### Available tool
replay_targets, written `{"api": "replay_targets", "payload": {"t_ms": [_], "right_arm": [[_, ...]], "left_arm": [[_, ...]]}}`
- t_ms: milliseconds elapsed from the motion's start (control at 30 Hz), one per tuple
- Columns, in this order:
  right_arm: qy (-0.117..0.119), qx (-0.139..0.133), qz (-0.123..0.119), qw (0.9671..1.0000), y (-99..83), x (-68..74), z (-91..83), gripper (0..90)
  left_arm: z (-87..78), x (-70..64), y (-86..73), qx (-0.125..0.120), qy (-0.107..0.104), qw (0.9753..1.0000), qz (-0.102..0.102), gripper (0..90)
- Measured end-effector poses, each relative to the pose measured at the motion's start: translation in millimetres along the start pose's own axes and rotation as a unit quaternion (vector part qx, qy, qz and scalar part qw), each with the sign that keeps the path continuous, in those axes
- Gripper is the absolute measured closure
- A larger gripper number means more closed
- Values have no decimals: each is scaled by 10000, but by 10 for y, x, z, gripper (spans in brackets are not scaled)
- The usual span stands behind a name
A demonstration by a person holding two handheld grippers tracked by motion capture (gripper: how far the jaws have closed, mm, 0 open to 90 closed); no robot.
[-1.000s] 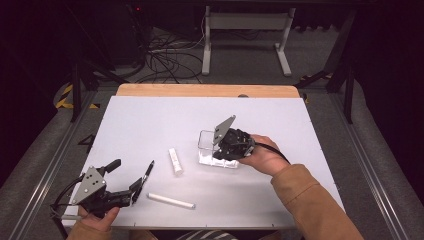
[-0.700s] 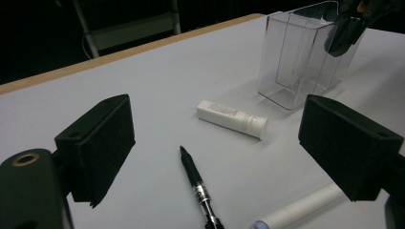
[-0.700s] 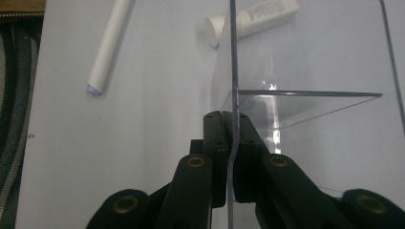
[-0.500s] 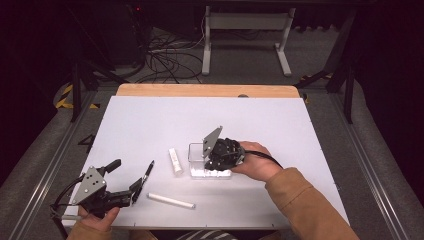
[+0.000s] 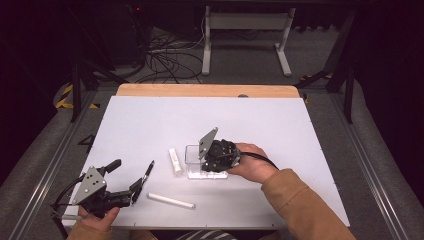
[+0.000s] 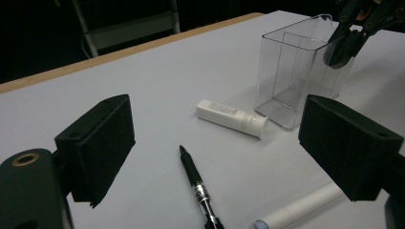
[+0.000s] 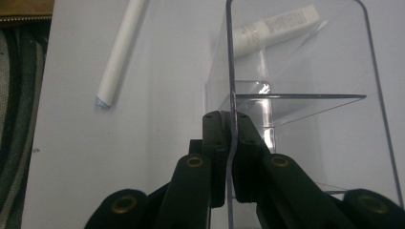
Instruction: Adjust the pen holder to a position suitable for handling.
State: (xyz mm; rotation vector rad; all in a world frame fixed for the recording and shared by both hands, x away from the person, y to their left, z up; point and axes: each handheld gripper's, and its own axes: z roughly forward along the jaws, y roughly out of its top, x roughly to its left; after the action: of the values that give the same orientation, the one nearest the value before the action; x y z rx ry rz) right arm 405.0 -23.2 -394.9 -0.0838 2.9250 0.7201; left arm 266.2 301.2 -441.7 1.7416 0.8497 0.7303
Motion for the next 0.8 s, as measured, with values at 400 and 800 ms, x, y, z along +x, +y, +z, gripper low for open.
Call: {"api": "replay_targets", "payload": {"t_ms": [400,800], "right_arm": [[-16,-46,-2,10000,12,4,11,865],[-231,-873,268,9956,-63,20,-321,547]], "left_arm": [[2,5,0,32,-29,10000,37,127],[21,17,9,44,-29,10000,21,126]]}}
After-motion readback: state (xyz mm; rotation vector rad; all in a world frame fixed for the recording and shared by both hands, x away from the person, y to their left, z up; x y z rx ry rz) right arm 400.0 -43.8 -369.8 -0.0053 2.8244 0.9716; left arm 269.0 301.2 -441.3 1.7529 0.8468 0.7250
